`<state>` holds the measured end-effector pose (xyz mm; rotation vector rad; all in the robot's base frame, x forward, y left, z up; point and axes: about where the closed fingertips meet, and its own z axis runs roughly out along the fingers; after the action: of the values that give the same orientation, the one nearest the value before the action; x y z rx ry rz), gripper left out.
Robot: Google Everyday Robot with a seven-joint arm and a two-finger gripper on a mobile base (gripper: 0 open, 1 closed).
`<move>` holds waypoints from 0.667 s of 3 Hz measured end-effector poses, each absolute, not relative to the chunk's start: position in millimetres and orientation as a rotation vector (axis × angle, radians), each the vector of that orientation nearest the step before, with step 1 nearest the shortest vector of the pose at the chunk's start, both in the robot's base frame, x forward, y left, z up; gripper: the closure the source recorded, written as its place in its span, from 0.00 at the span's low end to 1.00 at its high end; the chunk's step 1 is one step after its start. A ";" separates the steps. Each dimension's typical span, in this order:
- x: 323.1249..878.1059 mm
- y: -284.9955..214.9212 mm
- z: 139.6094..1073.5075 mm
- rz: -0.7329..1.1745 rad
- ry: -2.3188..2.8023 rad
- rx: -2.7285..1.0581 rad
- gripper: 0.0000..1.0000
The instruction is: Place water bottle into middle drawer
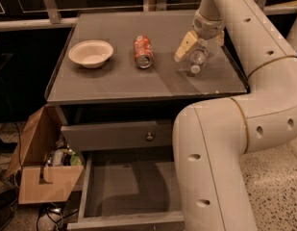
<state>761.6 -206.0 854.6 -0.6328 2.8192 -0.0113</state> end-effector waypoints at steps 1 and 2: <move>763.3 -206.5 850.3 0.012 2.817 -0.620 0.00; 763.3 -206.5 850.3 0.012 2.817 -0.620 0.19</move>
Offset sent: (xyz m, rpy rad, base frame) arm 0.0015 -0.0005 -0.0036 0.0151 -0.0013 -0.0050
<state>763.3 -206.5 850.3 -0.6205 2.8168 0.0124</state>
